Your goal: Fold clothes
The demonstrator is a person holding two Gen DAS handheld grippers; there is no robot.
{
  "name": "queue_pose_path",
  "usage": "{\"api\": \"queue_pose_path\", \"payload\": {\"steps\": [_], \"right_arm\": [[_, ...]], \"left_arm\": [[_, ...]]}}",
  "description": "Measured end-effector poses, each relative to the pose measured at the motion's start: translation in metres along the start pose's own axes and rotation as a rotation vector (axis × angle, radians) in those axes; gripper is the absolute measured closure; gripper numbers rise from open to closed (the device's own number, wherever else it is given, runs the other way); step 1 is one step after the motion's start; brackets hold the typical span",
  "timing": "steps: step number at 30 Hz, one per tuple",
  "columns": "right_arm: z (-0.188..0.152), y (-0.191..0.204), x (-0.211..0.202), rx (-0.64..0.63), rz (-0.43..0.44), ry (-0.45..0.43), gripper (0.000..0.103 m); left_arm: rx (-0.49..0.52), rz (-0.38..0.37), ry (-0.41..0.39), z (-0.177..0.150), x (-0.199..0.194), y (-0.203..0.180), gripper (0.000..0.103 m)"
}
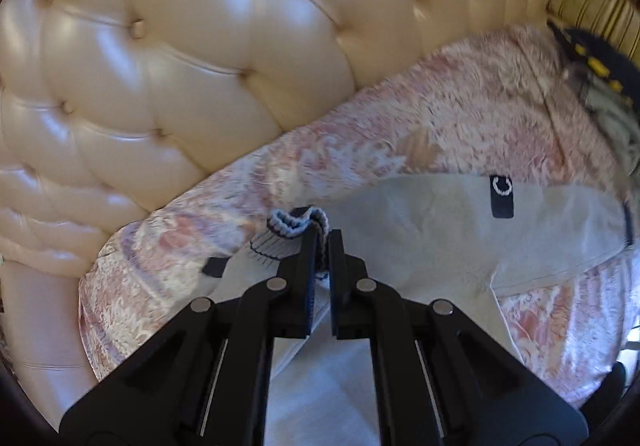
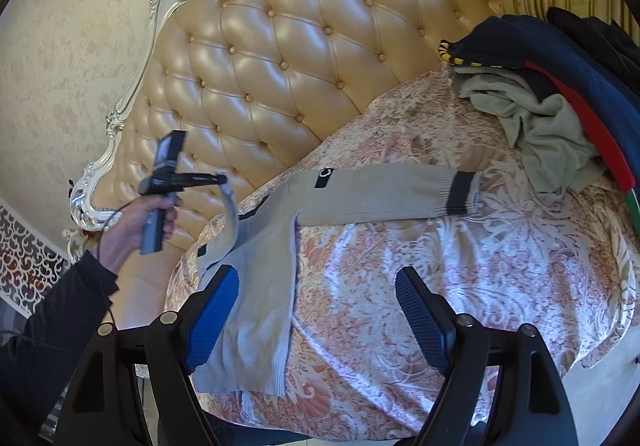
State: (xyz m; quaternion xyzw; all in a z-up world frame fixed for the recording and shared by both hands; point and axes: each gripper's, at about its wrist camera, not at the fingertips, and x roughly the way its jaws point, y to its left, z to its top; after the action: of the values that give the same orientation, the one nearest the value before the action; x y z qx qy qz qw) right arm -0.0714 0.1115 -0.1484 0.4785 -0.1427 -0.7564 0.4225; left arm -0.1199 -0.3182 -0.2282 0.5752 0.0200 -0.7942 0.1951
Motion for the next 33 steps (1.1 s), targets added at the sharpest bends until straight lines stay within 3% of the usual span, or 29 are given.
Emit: {"api": "queue_pose_path", "payload": {"steps": [4, 7, 22, 28, 29, 32, 33], "right_arm": [[0.003, -0.013, -0.006, 0.011, -0.013, 0.000, 0.021], [0.004, -0.022, -0.008, 0.020, -0.018, -0.002, 0.021], [0.000, -0.024, 0.003, 0.030, 0.005, 0.017, 0.021], [0.000, -0.023, 0.005, 0.027, 0.008, 0.019, 0.021], [0.000, -0.023, 0.006, 0.029, 0.006, 0.022, 0.021], [0.000, -0.022, 0.007, 0.024, 0.003, 0.025, 0.021], [0.000, -0.022, 0.007, 0.023, 0.003, 0.023, 0.021]], "left_arm": [[0.024, 0.037, 0.010, -0.009, 0.023, -0.038, 0.097], [0.104, 0.089, 0.018, -0.017, 0.031, -0.062, 0.097], [0.283, 0.309, 0.056, -0.022, 0.047, -0.114, 0.097], [0.311, 0.337, 0.050, -0.021, 0.059, -0.130, 0.095], [0.317, 0.325, 0.039, -0.022, 0.059, -0.133, 0.095], [0.303, 0.242, 0.022, -0.022, 0.050, -0.139, 0.077], [0.286, 0.202, 0.008, -0.021, 0.044, -0.139, 0.075]]}}
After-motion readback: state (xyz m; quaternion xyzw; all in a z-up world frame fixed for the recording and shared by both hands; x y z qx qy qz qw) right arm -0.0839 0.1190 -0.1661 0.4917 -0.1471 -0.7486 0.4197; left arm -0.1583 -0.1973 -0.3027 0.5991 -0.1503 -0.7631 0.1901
